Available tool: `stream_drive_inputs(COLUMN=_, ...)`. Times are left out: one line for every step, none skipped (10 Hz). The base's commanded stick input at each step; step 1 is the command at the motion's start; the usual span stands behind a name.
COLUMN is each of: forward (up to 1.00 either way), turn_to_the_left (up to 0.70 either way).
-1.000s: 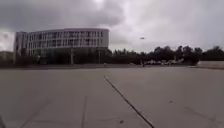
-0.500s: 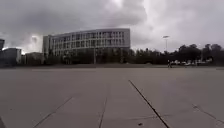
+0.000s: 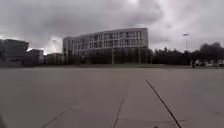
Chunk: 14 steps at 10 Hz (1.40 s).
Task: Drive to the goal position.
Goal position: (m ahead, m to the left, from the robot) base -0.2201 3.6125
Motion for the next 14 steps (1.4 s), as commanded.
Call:
stream_drive_inputs(forward=0.00, turn_to_the_left=1.00)
stream_drive_inputs(forward=0.00, turn_to_the_left=1.00)
stream_drive_inputs(forward=0.00, turn_to_the_left=1.00)
stream_drive_inputs(forward=0.00, turn_to_the_left=1.00)
stream_drive_inputs(forward=0.00, turn_to_the_left=1.00)
stream_drive_inputs(forward=0.00, turn_to_the_left=1.00)
stream_drive_inputs(forward=0.00, turn_to_the_left=1.00)
stream_drive_inputs(forward=0.00, turn_to_the_left=1.00)
stream_drive_inputs(forward=0.00, turn_to_the_left=1.00)
stream_drive_inputs(forward=0.00, turn_to_the_left=1.00)
stream_drive_inputs(forward=0.00, turn_to_the_left=1.00)
stream_drive_inputs(forward=0.02, turn_to_the_left=0.71)
stream_drive_inputs(forward=0.06, turn_to_the_left=0.22)
stream_drive_inputs(forward=0.52, turn_to_the_left=0.22)
